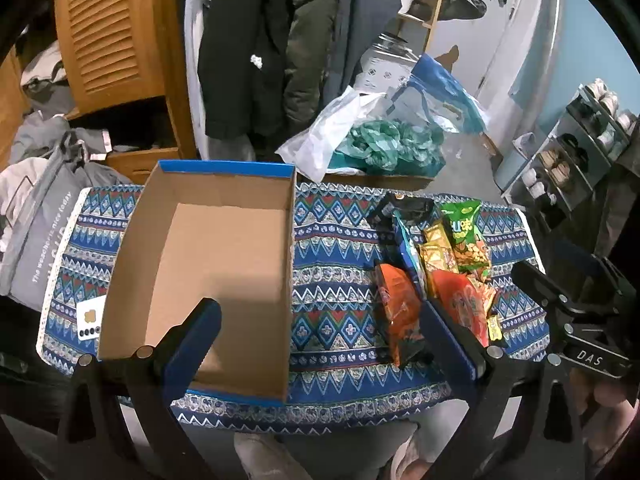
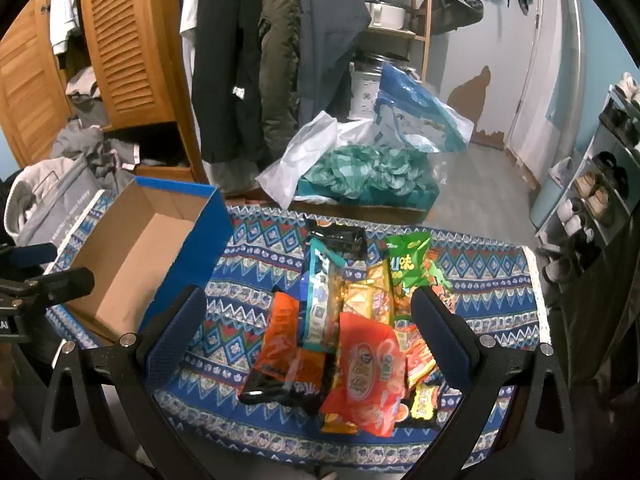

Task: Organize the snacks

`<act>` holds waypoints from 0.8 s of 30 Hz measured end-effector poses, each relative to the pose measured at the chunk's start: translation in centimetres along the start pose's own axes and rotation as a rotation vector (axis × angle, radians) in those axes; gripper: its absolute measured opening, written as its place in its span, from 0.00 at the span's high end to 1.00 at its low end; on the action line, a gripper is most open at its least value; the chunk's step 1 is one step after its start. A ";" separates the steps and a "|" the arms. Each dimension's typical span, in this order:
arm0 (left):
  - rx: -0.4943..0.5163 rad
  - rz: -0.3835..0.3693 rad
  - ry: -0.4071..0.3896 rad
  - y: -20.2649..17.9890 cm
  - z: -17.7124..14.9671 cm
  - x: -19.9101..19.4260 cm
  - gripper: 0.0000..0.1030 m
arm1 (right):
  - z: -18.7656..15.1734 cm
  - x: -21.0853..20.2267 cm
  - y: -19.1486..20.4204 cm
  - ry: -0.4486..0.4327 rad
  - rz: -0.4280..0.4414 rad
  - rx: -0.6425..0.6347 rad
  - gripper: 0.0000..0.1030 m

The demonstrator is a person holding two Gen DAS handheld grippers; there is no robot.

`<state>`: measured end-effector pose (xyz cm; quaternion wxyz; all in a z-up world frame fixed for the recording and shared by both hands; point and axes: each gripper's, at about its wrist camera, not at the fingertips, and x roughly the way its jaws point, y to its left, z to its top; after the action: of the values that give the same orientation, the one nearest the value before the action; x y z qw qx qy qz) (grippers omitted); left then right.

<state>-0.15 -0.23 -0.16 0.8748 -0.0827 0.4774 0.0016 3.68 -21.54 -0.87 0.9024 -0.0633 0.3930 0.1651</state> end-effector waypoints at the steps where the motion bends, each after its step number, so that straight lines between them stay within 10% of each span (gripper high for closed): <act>1: 0.002 -0.002 0.002 -0.1 0.0 0.0 0.03 | 0.0 0.0 0.0 0.000 0.000 0.000 0.03; 24: 0.011 -0.007 0.011 -0.2 -0.3 0.3 0.03 | -0.1 0.1 0.0 0.003 0.001 -0.001 0.03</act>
<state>-0.25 -0.52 -0.50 0.8725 -0.0794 0.4821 -0.0048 3.65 -21.56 -1.03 0.9017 -0.0638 0.3943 0.1656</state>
